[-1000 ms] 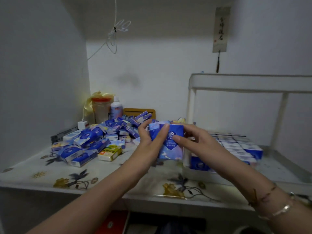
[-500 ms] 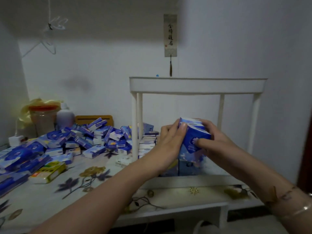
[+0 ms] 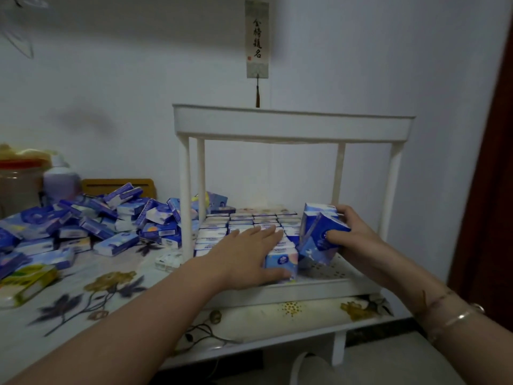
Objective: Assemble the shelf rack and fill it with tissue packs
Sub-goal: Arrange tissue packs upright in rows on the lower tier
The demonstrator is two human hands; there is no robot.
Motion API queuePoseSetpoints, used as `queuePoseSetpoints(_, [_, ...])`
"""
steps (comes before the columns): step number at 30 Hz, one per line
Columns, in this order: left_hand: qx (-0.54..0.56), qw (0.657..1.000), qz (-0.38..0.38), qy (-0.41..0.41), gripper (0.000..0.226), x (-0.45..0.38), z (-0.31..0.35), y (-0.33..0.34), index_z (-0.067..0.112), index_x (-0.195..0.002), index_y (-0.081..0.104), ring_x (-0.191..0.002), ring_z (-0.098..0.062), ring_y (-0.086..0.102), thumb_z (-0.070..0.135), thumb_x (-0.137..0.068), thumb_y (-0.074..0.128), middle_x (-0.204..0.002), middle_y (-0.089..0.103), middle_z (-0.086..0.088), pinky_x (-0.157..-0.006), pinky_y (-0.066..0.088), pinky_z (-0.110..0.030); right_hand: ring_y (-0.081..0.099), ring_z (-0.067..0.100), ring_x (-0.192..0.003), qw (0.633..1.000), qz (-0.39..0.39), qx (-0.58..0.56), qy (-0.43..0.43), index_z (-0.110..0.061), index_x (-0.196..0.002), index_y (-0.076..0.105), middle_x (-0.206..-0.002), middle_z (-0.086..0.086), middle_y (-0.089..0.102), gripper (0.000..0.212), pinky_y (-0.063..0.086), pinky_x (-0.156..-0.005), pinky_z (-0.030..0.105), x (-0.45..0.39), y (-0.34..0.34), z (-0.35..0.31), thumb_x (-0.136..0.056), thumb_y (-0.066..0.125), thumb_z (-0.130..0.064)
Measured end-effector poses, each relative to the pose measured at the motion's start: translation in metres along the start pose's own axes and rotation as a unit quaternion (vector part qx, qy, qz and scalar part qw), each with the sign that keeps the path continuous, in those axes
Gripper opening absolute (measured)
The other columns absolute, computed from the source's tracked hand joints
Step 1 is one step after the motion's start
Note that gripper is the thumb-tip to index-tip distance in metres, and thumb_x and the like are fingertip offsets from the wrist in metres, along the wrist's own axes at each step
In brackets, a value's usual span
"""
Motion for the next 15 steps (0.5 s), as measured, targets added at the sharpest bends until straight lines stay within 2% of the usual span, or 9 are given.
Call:
queuePoseSetpoints(3, [-0.008,1.000,-0.005,0.003,0.085,-0.001,0.002,-0.001,0.028,-0.154,0.001,-0.148,-0.013,0.004,0.068,-0.088,0.037,-0.161,-0.004,0.008,-0.120,0.010,-0.043,0.065,0.021,-0.086,1.000,-0.024,0.012,0.004,-0.020,-0.112,0.048,-0.111,0.008,0.056,0.072,0.056,-0.063,0.026,-0.003,-0.007,0.001,-0.044,0.068,-0.008])
queuePoseSetpoints(4, [-0.011,1.000,-0.005,0.004,0.085,-0.001,0.002,-0.001,0.028,-0.154,0.001,-0.148,-0.013,0.004,0.068,-0.089,0.037,-0.161,-0.004,0.008,-0.120,0.010,-0.043,0.065,0.022,-0.088,0.999,-0.032,0.015,0.014,-0.021,-0.111,0.048,-0.113,0.009,0.055,0.072,0.056,-0.064,0.025,-0.003,-0.008,0.004,-0.044,0.068,-0.007])
queuePoseSetpoints(6, [-0.011,1.000,-0.005,0.004,0.085,-0.002,0.001,0.000,0.028,-0.154,0.001,-0.148,-0.014,0.003,0.067,-0.089,0.038,-0.161,-0.003,0.007,-0.120,0.011,-0.043,0.064,0.020,-0.099,0.994,-0.063,0.077,0.036,-0.024,-0.117,0.047,-0.124,0.008,0.053,0.070,0.057,-0.073,0.027,0.000,-0.005,0.009,-0.053,0.068,-0.005])
queuePoseSetpoints(7, [-0.008,1.000,-0.004,0.005,0.085,-0.002,0.001,0.000,0.028,-0.154,0.001,-0.148,-0.014,0.003,0.068,-0.089,0.038,-0.161,-0.003,0.008,-0.120,0.010,-0.043,0.062,0.017,-0.106,0.984,-0.086,0.148,0.042,-0.025,-0.124,0.044,-0.130,0.006,0.051,0.072,0.057,-0.082,0.030,0.003,-0.003,0.011,-0.059,0.069,-0.007])
queuePoseSetpoints(9, [-0.006,1.000,-0.006,0.006,0.085,-0.003,0.001,0.000,0.029,-0.153,0.000,-0.148,-0.014,0.002,0.068,-0.088,0.038,-0.161,-0.004,0.008,-0.120,0.009,-0.043,0.057,0.013,-0.112,0.949,-0.123,0.286,0.047,-0.028,-0.142,0.030,-0.134,-0.004,0.047,0.076,0.052,-0.093,0.029,0.008,0.005,0.010,-0.078,0.067,-0.013])
queuePoseSetpoints(11, [-0.006,1.000,-0.006,0.004,0.085,-0.003,0.001,0.000,0.030,-0.153,-0.001,-0.148,-0.013,0.002,0.068,-0.088,0.038,-0.161,-0.004,0.009,-0.120,0.009,-0.043,0.055,0.008,-0.108,0.915,-0.144,0.371,0.064,-0.031,-0.149,0.011,-0.127,-0.010,0.040,0.079,0.047,-0.089,0.017,0.009,0.011,0.003,-0.089,0.060,-0.018])
queuePoseSetpoints(13, [-0.006,1.000,-0.005,0.003,0.085,-0.003,0.001,0.001,0.030,-0.153,-0.001,-0.148,-0.013,0.002,0.069,-0.088,0.037,-0.161,-0.004,0.009,-0.120,0.009,-0.043,0.056,0.004,-0.101,0.895,-0.165,0.407,0.072,-0.035,-0.145,0.011,-0.125,-0.012,0.044,0.078,0.049,-0.085,0.016,0.010,0.014,-0.003,-0.086,0.061,-0.024])
queuePoseSetpoints(15, [-0.008,1.000,-0.002,0.002,0.085,-0.002,0.002,0.001,0.030,-0.153,-0.001,-0.148,-0.013,0.002,0.069,-0.088,0.037,-0.161,-0.004,0.008,-0.120,0.009,-0.043,0.061,0.008,-0.104,0.891,-0.170,0.416,0.070,-0.032,-0.143,0.020,-0.127,-0.007,0.055,0.082,0.053,-0.091,0.030,0.011,0.016,-0.004,-0.075,0.065,-0.035])
Point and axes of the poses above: each hand's wrist, its own x-axis away from the middle knuckle, its own y-axis out of the palm, z = x × y, the point moved 2 cm from there along -x, towards the middle knuckle
